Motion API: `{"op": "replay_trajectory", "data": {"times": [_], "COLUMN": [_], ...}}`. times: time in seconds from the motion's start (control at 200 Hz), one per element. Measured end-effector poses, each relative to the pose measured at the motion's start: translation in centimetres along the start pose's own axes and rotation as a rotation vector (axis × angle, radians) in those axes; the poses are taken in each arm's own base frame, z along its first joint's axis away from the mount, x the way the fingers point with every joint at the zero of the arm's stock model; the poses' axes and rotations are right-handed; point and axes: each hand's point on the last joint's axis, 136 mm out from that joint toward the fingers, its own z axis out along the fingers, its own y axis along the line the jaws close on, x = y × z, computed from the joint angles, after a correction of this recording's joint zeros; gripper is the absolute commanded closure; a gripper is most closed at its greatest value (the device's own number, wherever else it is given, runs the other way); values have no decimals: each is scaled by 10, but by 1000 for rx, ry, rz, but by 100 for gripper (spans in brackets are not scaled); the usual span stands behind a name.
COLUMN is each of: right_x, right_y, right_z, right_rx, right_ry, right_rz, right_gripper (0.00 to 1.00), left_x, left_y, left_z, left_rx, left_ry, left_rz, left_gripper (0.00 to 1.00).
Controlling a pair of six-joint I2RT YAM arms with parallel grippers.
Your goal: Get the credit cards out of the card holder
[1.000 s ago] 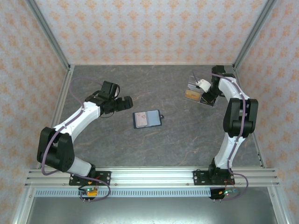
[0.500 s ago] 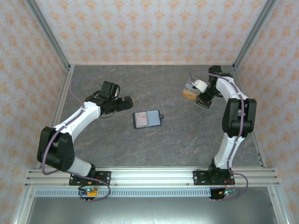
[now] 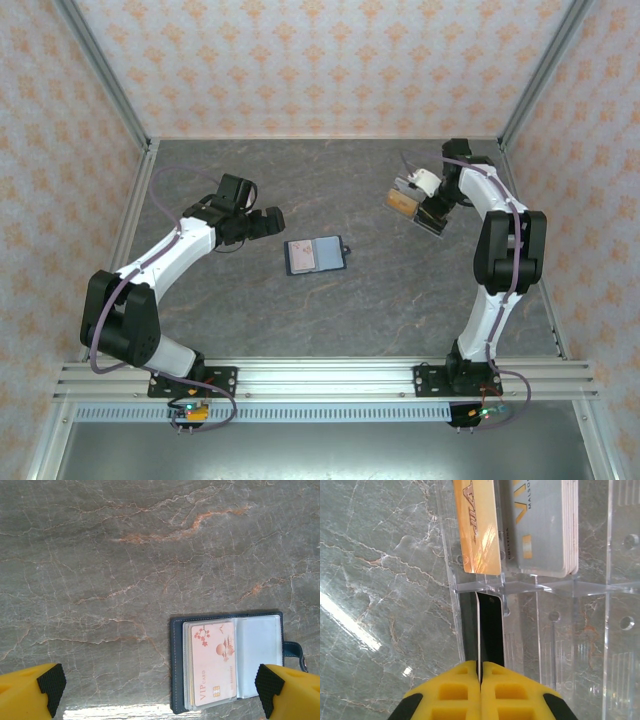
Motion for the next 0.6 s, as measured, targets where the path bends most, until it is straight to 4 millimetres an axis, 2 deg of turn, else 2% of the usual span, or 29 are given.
{"op": "replay_trajectory", "data": {"times": [0.601], "right_x": [-3], "right_y": [-8], "right_z": [0], "right_rx": [26], "right_ry": [-21], "right_rz": [-29], "right_gripper": [85], "left_x": [0], "left_y": [0], "left_z": [1], "left_rx": [-1], "left_ry": [2], "left_rz": [0], "left_gripper": [0]}}
